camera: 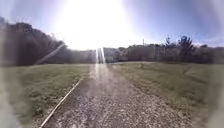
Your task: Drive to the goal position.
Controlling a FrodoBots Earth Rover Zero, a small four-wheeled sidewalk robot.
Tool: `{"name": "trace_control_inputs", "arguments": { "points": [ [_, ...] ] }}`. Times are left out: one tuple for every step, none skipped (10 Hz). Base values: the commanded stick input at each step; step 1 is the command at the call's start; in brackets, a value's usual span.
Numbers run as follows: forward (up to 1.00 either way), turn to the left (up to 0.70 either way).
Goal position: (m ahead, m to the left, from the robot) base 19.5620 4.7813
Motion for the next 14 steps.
{"name": "trace_control_inputs", "arguments": {
  "points": [
    [0.5,0.44],
    [0.5,0.26],
    [0.5,0.1],
    [0.5,0.07],
    [0.5,0.04],
    [0.5,0.03],
    [0.5,0.03],
    [0.55,0.0],
    [0.64,0.0],
    [0.7,0.0],
    [0.7,0.0],
    [0.7,0.0],
    [0.7,0.0],
    [0.7,0.0]
  ]
}}
